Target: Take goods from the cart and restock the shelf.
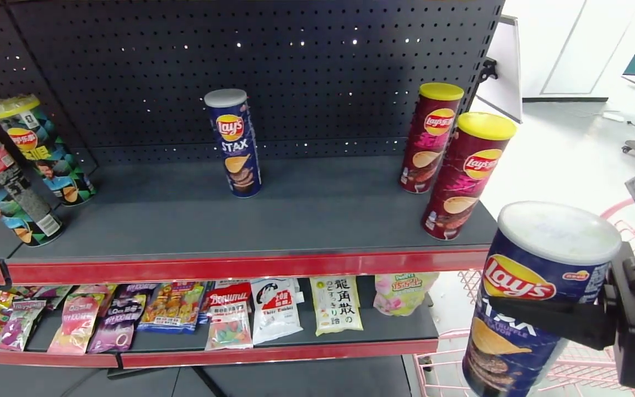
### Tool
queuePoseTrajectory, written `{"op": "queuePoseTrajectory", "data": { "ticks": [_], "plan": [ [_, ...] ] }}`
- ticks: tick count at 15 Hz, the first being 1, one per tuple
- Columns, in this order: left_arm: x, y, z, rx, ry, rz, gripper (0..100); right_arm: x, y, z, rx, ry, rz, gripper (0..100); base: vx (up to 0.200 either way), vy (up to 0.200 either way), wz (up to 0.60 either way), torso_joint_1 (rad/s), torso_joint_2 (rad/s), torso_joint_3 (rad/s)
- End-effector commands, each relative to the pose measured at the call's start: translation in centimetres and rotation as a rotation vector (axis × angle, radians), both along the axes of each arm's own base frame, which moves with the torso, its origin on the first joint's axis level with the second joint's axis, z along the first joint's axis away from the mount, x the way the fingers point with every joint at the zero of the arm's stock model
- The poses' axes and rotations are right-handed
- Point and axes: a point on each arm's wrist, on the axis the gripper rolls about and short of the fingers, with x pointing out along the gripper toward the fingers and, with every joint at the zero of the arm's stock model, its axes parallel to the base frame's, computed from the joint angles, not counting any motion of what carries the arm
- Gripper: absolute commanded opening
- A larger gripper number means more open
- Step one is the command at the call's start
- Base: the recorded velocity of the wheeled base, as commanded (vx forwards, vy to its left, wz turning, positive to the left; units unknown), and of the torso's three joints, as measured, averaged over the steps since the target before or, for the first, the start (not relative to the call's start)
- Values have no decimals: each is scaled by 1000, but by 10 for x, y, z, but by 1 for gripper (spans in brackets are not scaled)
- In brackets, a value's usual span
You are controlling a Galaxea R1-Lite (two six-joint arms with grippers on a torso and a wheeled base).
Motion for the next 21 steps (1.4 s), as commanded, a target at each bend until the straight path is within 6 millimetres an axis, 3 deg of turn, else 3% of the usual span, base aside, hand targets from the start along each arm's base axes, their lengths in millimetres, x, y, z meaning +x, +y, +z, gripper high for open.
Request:
{"op": "queuePoseTrajectory", "data": {
  "ticks": [1, 17, 21],
  "plan": [
    [0, 0, 0, 0, 1, 0, 100, -1, 2, -1, -3, 3, 15, 0, 0, 200, 0, 2, 2, 2],
    [0, 0, 0, 0, 1, 0, 100, 16, 10, 17, 85, -111, 13, 0, 0, 200, 0, 2, 2, 2],
    [0, 0, 0, 0, 1, 0, 100, 17, 8, 16, 83, -108, 2, 0, 0, 0, 0, 0, 0, 0]
  ]
}}
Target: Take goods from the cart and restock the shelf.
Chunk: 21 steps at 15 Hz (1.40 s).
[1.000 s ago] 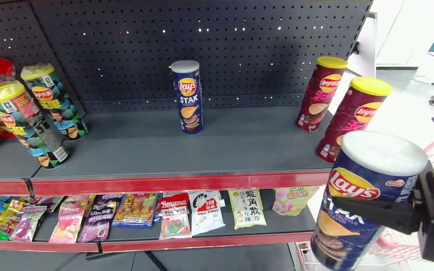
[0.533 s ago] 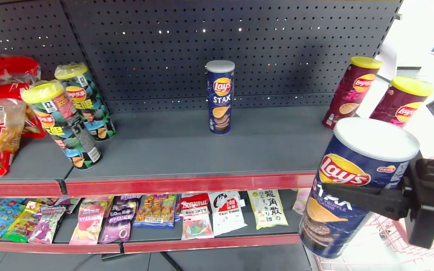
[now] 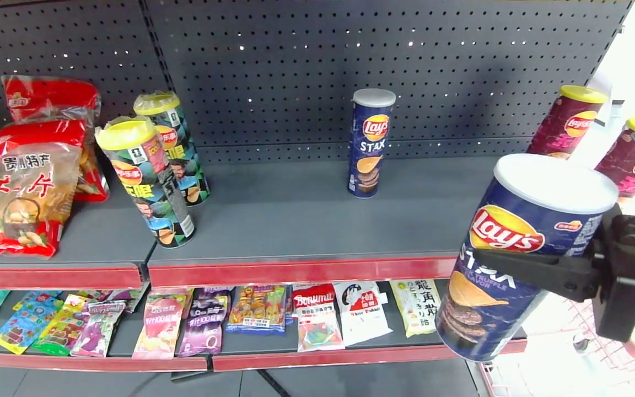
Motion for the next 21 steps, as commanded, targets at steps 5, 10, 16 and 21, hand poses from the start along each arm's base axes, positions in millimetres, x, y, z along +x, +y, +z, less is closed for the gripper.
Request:
{"op": "queuePoseTrajectory", "data": {
  "ticks": [5, 10, 16, 21],
  "plan": [
    [0, 0, 0, 0, 1, 2, 100, -2, -2, -2, -2, 3, -1, 0, 0, 0, 0, 0, 0, 0],
    [0, 0, 0, 0, 1, 0, 100, -2, -1, -4, -5, 8, -1, 0, 0, -160, 0, -2, 4, 2],
    [0, 0, 0, 0, 1, -1, 100, -2, -1, -4, -5, 8, -1, 0, 0, -33, 0, 1, 0, 0],
    [0, 0, 0, 0, 1, 0, 100, -2, -1, -3, -4, 7, -1, 0, 160, 0, 0, -5, 0, 5]
  ]
}}
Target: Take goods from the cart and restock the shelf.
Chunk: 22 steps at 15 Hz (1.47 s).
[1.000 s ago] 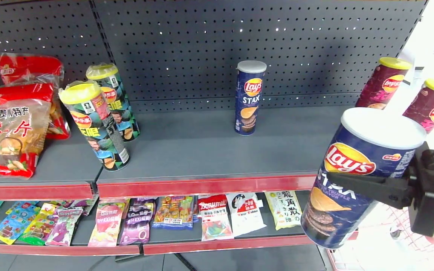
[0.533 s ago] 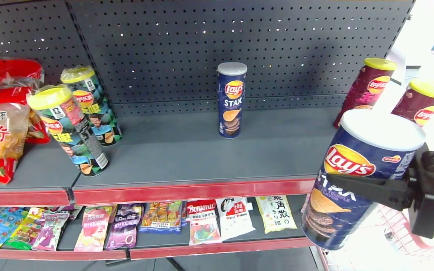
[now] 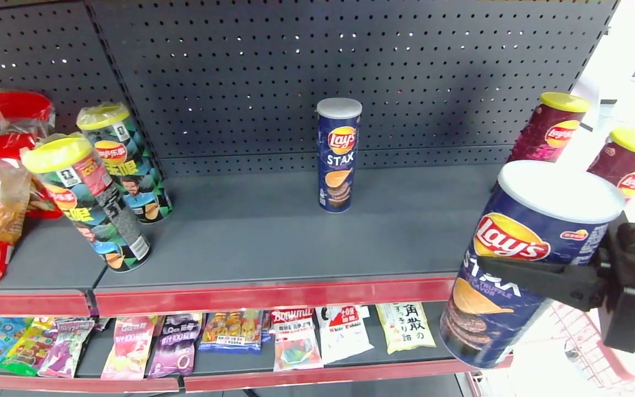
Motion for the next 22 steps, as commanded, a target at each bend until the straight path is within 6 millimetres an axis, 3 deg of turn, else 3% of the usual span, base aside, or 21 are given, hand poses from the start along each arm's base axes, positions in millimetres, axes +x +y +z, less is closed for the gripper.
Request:
{"op": "queuePoseTrajectory", "data": {
  "ticks": [1, 10, 18, 22],
  "plan": [
    [0, 0, 0, 0, 0, 0, 100, 0, 0, 0, -1, 1, 0, 0, 200, 0, 0, 12, 7, -2],
    [0, 0, 0, 0, 0, -1, 100, -1, 0, 1, 2, -5, -1, 0, 22, 0, 0, 1, 0, 0],
    [0, 0, 0, 0, 0, -6, 100, -15, -14, -3, 5, -23, -48, 0, 0, 0, 0, 0, 0, 0],
    [4, 0, 1, 29, 55, -79, 100, -7, -9, 0, 4, -21, -51, 0, 0, 0, 0, 0, 0, 0]
  ]
}}
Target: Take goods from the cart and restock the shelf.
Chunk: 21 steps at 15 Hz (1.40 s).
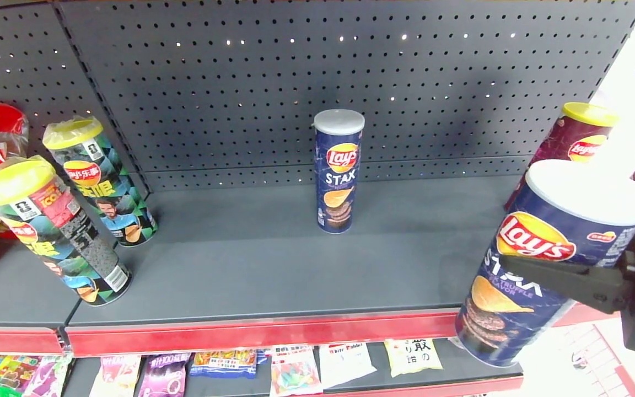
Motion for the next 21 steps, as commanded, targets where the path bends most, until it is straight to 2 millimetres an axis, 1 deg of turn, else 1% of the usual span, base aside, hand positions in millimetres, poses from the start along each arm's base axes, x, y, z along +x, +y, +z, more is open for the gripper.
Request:
{"op": "queuePoseTrajectory", "data": {
  "ticks": [1, 2, 3, 4, 5, 6, 8, 9, 10, 11, 12, 14, 17, 20, 21],
  "plan": [
    [1, -1, 8, 2, 1, -58, 100, 6, 4, 3, -2, -1, -1, 0, 0, 0, 0, 0, 0, 0],
    [4, -2, 53, -9, -16, -111, 100, 8, 5, 5, 1, -5, -1, 0, 0, 0, 0, 0, 0, 0],
    [21, -3, 104, -77, 4, -152, 100, 11, 6, 6, -2, -1, -1, 0, 0, 0, 0, 0, 0, 0],
    [33, -5, 141, -144, -9, -233, 100, 16, 9, 6, -6, 4, 0, 0, 0, 0, 0, 0, 0, 0],
    [46, -9, 158, -144, 18, -359, 100, 21, 12, 7, -7, 2, 0, 0, 0, 0, 0, 0, 0, 0],
    [59, -13, 164, -132, 54, -451, 100, 27, 15, 9, 3, -11, -4, 0, 0, 0, 0, 0, 0, 0],
    [84, -21, 164, -104, 140, -555, 100, 35, 19, 10, 21, -39, -5, 0, 0, 0, 0, 0, 0, 0],
    [110, -33, 179, -80, 160, -690, 100, 40, 22, 7, 19, -36, -7, 0, 0, 0, 0, 0, 0, 0],
    [128, -43, 184, -79, 191, -757, 100, 40, 22, 7, 19, -36, -7, 0, 0, 0, 0, 0, 0, 0],
    [144, -50, 188, -78, 215, -777, 100, 41, 23, 7, 19, -35, -5, 0, 0, 0, 0, 0, 0, 0],
    [166, -61, 186, -58, 250, -804, 100, 40, 22, 9, 22, -42, -7, 0, 0, 0, 0, 0, 0, 0],
    [194, -77, 184, -19, 244, -850, 100, 39, 21, 11, 26, -50, -12, 0, 0, 0, 0, 0, 0, 0],
    [229, -95, 184, -16, 237, -899, 100, 42, 23, 22, 45, -82, -12, 0, 0, 0, 0, 0, 0, 0],
    [265, -114, 185, 7, 234, -916, 100, 42, 23, 22, 44, -80, -10, 0, 0, 0, 0, 0, 0, 0],
    [277, -119, 180, 48, 227, -923, 100, 42, 23, 21, 44, -77, -10, 0, 0, 0, 0, 0, 0, 0]
  ]
}}
